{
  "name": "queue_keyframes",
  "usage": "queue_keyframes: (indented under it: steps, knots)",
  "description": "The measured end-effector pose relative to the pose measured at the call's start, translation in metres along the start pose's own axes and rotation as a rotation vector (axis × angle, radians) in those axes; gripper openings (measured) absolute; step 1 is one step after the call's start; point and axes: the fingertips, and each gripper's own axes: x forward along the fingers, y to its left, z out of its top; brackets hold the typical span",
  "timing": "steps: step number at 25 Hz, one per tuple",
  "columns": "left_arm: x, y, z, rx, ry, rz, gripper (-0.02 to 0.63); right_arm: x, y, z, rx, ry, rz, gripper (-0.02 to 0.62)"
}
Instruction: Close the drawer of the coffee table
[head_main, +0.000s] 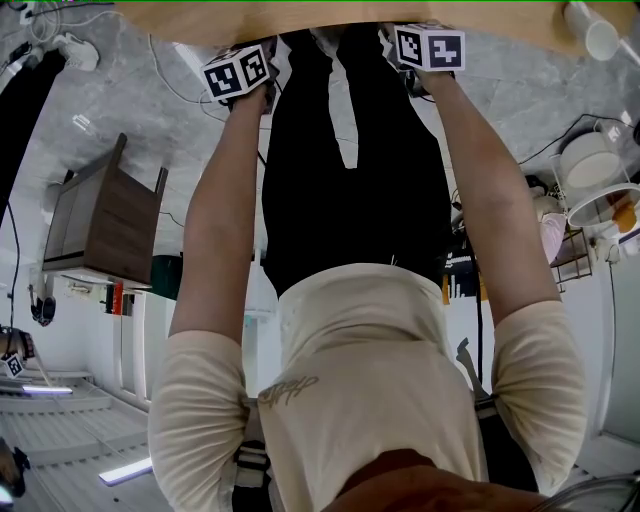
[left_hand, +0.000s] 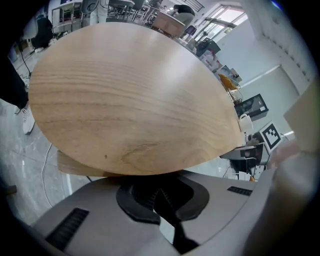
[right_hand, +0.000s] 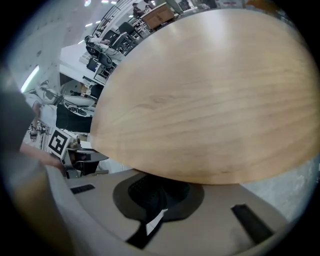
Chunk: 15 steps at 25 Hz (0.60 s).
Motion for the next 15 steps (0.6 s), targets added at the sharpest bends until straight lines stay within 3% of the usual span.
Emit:
queue_keyframes:
  steps: [5,9,15]
  knots:
    - [0.002,-0.003,-0.004,0.109,0.038,-0.061,0.005,0.006,0.006,0.001,0.003,0.013,0.013,-0.005]
    - [0.003,-0.008,-0.008,0.135,0.053,-0.086,0.005,0.006,0.008,-0.003,-0.014,0.044,0.035,-0.005]
    - [0.001,-0.015,-0.014,0.156,0.086,-0.143,0.005,0.002,0.013,-0.015,-0.179,0.095,0.013,-0.005]
